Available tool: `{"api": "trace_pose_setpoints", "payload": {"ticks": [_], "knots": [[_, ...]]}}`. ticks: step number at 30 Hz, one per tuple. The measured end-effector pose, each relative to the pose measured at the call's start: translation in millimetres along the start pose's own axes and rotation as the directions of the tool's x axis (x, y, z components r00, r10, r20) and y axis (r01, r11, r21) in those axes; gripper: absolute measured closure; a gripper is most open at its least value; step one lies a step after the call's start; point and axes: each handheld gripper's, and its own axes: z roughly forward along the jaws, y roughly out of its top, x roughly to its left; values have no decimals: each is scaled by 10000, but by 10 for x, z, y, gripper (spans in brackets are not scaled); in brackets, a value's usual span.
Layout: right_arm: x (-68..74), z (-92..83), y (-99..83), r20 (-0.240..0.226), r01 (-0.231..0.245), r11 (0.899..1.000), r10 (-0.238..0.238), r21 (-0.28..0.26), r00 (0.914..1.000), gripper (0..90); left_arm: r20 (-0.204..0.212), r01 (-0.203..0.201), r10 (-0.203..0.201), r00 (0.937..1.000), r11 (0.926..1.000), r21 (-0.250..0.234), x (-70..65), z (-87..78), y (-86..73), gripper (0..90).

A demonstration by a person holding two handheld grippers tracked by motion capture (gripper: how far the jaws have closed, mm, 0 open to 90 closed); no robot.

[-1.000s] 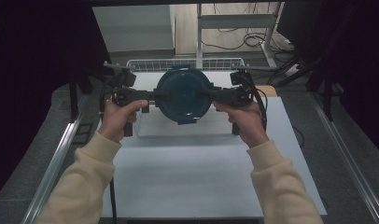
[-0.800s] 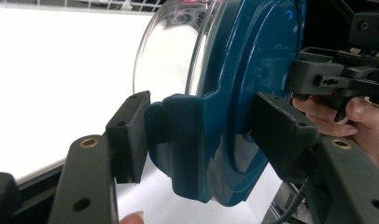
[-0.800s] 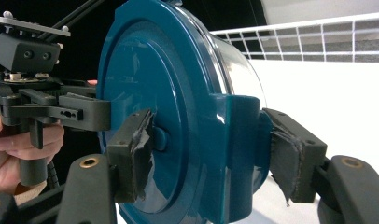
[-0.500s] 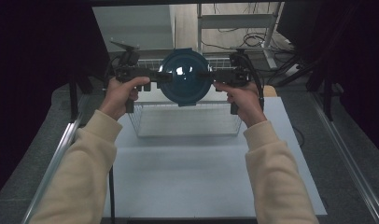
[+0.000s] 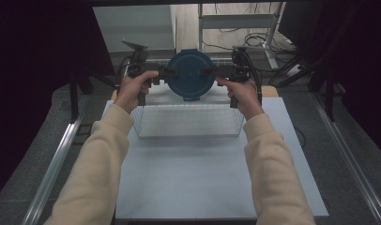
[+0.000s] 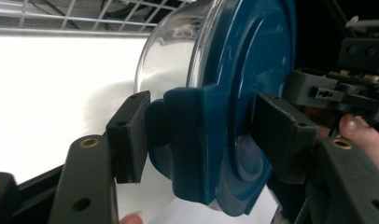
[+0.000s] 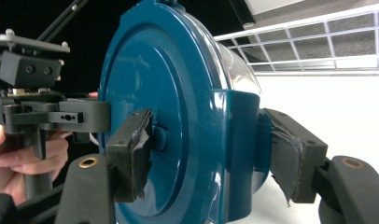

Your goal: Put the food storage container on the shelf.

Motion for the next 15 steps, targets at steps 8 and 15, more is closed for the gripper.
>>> {"api": "trace_pose_setpoints", "payload": {"ticks": [8,15], "knots": [[-128,116,66,72,-1264,9919,1265,-115,9919,344,396,936,-923,9949,9951,-305,167,98,44,383],[-235,194,43,54,-2045,9788,2045,62,9788,313,663,1548,-1511,9863,9864,-544,293,191,31,357]]}}
